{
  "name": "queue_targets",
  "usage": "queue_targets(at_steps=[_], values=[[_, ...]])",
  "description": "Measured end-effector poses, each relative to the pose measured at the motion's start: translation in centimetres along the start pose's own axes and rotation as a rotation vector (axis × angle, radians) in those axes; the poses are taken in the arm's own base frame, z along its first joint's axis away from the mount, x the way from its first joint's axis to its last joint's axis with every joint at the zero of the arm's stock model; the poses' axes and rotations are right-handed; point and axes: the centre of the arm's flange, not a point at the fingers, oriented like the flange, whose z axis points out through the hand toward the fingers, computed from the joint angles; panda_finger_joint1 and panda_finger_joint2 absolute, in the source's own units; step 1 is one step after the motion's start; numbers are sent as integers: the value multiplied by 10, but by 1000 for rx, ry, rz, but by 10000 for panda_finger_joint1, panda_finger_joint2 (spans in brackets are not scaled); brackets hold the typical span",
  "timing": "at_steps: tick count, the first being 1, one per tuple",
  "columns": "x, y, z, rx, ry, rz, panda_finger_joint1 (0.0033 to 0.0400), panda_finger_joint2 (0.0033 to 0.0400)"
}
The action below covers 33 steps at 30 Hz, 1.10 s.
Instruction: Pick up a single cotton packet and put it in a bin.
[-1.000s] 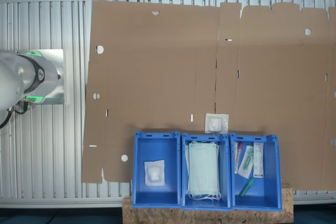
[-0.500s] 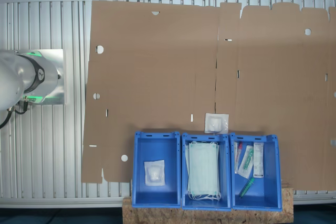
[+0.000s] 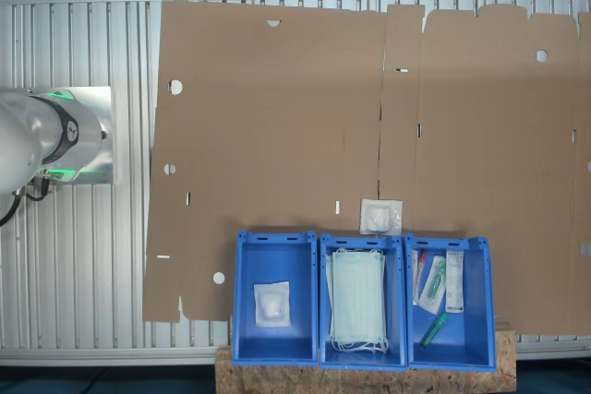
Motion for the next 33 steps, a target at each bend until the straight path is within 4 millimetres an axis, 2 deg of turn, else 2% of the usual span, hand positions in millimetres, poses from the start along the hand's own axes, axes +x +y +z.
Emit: queue_targets(at_steps=[7,13,18,19,33], values=[[-2,4,1,2,1,8,400,400],[-12,24,7,3,16,49,400,400],[-26,55,20,5,28,114,400,400],[-34,69,27,7,30,142,400,400],[-84,162,89,-38,42,288,400,400]])
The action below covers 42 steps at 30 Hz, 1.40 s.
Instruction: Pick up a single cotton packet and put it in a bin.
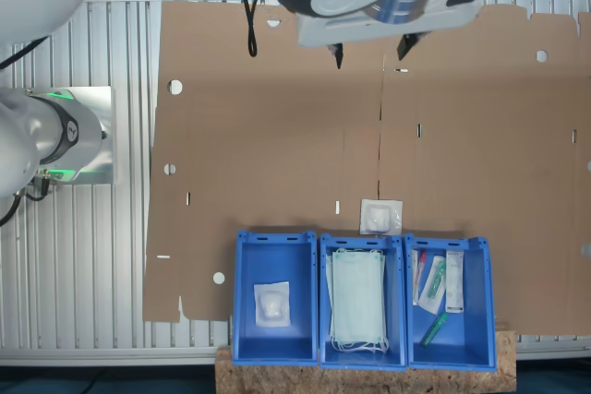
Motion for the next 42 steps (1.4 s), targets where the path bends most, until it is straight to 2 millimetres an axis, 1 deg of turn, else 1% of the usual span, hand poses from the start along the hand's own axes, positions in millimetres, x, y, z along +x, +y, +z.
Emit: queue_targets(at_steps=[2,3,7,10,13,14,21,33,37,38,42], values=[[-2,11,9,-14,7,12,400,400],[-4,21,17,-29,14,18,400,400],[-7,36,34,-57,25,19,400,400],[-9,44,47,-73,29,11,400,400],[-10,51,60,-83,29,3,400,400],[-10,51,60,-83,29,3,400,400],[-15,63,86,-84,34,-15,400,400],[-32,87,122,-37,70,-19,400,400],[-40,95,138,-17,73,-20,400,400],[-44,99,147,-4,71,-20,400,400],[-52,106,166,22,75,-13,400,400]])
